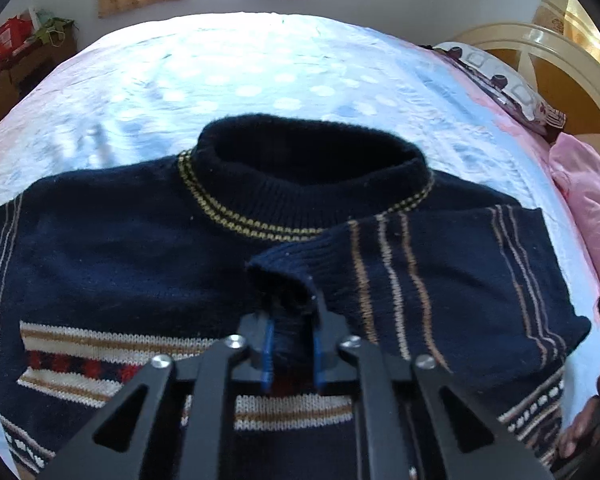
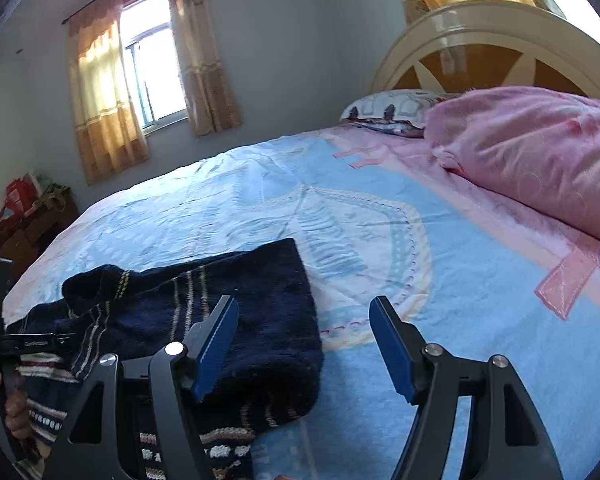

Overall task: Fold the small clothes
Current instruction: 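Carry the sleeve cuff with the right tool across the sweater body and release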

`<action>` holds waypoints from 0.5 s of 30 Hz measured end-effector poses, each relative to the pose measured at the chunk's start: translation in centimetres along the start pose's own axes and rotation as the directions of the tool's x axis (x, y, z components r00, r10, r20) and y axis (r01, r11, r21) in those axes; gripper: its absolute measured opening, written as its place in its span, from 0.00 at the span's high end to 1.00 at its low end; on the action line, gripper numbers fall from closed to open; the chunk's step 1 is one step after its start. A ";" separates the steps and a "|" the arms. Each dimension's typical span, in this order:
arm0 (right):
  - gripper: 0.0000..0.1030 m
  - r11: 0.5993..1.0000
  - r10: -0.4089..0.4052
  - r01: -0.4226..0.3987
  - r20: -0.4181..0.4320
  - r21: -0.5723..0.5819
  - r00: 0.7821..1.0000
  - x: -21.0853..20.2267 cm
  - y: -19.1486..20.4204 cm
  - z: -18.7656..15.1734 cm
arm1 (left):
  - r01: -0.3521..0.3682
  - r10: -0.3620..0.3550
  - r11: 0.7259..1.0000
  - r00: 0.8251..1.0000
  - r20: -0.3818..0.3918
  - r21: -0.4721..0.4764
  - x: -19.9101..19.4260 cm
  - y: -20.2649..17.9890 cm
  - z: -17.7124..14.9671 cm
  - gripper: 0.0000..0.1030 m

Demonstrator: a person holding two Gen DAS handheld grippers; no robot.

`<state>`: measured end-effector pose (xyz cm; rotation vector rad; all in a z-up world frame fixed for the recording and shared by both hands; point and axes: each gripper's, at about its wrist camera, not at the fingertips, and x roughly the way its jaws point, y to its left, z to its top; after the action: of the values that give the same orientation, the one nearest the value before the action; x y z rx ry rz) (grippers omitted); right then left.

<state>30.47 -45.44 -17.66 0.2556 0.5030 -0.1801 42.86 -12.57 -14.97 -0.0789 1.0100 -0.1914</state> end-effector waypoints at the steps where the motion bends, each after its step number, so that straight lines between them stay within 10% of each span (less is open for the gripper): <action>1: 0.33 1.000 -0.001 0.001 -0.001 0.009 1.000 0.0 -0.2 0.0 | 0.000 0.000 1.000 1.000 0.016 0.018 -0.8 0.0 0.1 0.87; 15: 0.33 1.000 -0.018 0.017 0.035 0.006 0.999 -0.4 -0.4 -0.1 | -0.013 0.013 1.000 0.990 0.138 -0.001 -10.2 6.3 0.8 0.88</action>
<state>30.04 -45.74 -17.59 0.2535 0.4699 -0.2028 39.02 -4.39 -7.04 -0.0842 0.8727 -0.1713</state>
